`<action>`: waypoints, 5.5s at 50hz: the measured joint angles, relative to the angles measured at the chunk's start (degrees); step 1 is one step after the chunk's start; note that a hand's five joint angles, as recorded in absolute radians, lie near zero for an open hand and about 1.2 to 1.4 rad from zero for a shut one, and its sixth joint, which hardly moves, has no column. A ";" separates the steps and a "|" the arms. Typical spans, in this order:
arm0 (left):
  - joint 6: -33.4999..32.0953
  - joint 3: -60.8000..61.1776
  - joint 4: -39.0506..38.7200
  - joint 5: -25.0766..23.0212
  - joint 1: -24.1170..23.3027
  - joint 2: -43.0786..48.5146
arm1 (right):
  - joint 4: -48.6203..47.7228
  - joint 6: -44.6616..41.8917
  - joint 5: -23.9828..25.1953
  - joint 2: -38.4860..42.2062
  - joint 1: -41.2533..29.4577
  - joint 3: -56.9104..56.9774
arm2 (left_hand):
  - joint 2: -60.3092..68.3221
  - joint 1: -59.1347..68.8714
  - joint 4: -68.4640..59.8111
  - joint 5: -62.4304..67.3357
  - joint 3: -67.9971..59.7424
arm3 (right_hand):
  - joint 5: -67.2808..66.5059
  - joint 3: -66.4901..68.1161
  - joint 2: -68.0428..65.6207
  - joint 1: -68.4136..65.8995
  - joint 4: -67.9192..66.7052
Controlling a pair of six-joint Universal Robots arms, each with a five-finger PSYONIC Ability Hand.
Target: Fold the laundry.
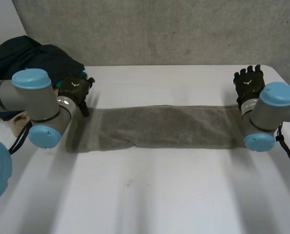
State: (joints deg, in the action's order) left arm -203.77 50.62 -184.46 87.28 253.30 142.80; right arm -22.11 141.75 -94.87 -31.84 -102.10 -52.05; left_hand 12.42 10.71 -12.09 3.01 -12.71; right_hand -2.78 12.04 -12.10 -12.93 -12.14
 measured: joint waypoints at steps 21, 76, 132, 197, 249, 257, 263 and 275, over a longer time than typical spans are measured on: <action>4.63 34.57 -14.79 -5.70 2.89 -25.55 | 25.05 11.16 20.88 -25.40 11.68 -28.37 | -0.56 0.00 0.53 -0.20 0.51 | -13.62 13.51 -12.83 -12.69 -13.86; 10.85 42.40 -13.22 -7.18 0.29 -32.25 | -2.65 -7.87 18.55 -25.82 -22.10 -37.22 | -0.56 0.00 0.53 -0.17 0.51 | 0.02 0.00 0.06 0.09 0.00; 15.61 25.65 -4.17 0.31 -14.22 -26.30 | 11.20 36.65 13.41 -27.06 -18.58 -24.72 | -0.57 0.00 0.53 -0.17 0.52 | 0.02 0.06 -0.10 -0.04 -0.05; 21.57 28.31 16.30 -44.35 -6.93 -39.98 | 3.57 39.29 6.56 -19.21 -19.94 -35.89 | -0.57 -0.13 0.53 -0.16 0.52 | -18.48 18.93 -19.29 -17.96 -18.81; 27.06 28.83 9.30 -36.56 -9.32 -41.11 | 22.73 35.74 -0.36 6.87 18.49 25.18 | -0.57 -0.14 0.53 -0.16 0.52 | 0.06 0.00 -0.03 -0.11 -0.03; 27.86 30.29 8.57 -32.13 -5.73 -45.05 | 8.64 26.63 -2.54 -17.25 13.63 -5.04 | -0.57 -0.14 0.53 -0.16 0.52 | 0.06 0.00 -0.03 -0.11 -0.03; 28.02 29.75 2.66 -17.72 1.36 -46.82 | -14.07 21.65 5.72 -35.18 5.34 -31.14 | -0.56 -0.14 0.53 -0.16 0.52 | 0.06 -0.01 -0.03 -0.11 -0.03; 7.23 15.56 -11.60 -4.74 17.89 -23.06 | -14.61 15.46 23.33 -43.72 -10.61 -52.26 | -0.57 -0.14 0.53 -0.16 0.52 | 0.04 -0.01 -0.02 -0.11 -0.03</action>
State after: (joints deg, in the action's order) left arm -196.54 66.18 -196.07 82.54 271.20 119.73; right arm -36.73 157.21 -71.54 -75.56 -112.70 -104.32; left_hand 11.85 10.57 -11.57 2.85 -12.19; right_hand -2.74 12.03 -12.12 -13.03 -12.18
